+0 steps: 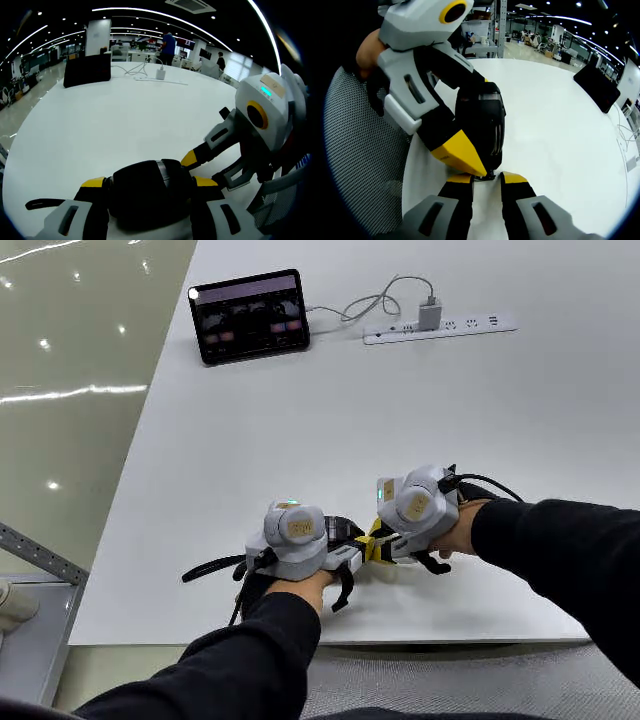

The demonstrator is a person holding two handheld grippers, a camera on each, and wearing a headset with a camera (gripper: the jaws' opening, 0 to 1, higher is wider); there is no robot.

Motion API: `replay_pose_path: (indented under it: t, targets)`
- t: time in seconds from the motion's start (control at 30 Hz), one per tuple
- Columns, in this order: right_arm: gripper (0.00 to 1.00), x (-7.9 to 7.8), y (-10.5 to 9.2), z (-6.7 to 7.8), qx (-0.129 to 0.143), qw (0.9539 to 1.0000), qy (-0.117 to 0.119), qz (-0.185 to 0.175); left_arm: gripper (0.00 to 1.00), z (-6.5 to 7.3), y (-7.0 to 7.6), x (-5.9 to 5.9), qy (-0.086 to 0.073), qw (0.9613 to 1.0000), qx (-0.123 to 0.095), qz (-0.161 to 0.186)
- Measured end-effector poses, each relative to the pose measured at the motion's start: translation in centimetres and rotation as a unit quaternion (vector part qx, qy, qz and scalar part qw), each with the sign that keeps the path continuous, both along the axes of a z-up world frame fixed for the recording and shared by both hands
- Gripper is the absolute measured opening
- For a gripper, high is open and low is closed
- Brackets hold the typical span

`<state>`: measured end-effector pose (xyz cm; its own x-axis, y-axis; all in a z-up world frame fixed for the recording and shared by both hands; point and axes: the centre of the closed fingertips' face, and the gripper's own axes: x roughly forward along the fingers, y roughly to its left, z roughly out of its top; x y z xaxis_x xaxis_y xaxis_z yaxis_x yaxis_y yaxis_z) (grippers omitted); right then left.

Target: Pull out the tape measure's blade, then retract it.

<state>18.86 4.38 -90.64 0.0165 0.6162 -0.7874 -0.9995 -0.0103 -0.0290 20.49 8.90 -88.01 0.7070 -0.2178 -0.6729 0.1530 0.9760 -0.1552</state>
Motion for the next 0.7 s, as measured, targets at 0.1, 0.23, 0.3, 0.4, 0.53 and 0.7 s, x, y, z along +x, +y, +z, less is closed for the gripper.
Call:
replay_pose_path:
  t: [0.1, 0.23, 0.3, 0.4, 0.53, 0.7]
  targets:
    - [0.18, 0.1, -0.1, 0.17, 0.003, 1.0, 0.002, 0.0, 0.63, 0.03, -0.01, -0.02, 0.0, 1.0, -0.001, 0.002]
    - [0.23, 0.46, -0.17, 0.43, 0.008, 0.9999, 0.003, -0.01, 0.63, 0.02, -0.01, 0.0, -0.001, 1.0, -0.002, 0.003]
    - [0.25, 0.5, -0.24, 0.67, 0.012, 0.9997, 0.009, -0.019, 0.63, 0.05, 0.01, 0.06, -0.005, 1.0, -0.006, 0.005]
    - [0.35, 0.23, -0.19, 0.75, 0.017, 0.9994, 0.02, -0.024, 0.63, 0.03, -0.03, 0.02, -0.004, 1.0, -0.007, 0.005]
    - [0.47, -0.13, -0.51, 0.4, 0.008, 0.9995, 0.024, -0.021, 0.63, -0.04, -0.02, 0.04, -0.004, 0.9999, -0.008, 0.005]
    - [0.56, -0.2, -0.5, 0.47, 0.023, 0.9983, 0.036, -0.039, 0.64, -0.09, -0.05, 0.03, -0.002, 0.9999, -0.012, 0.007]
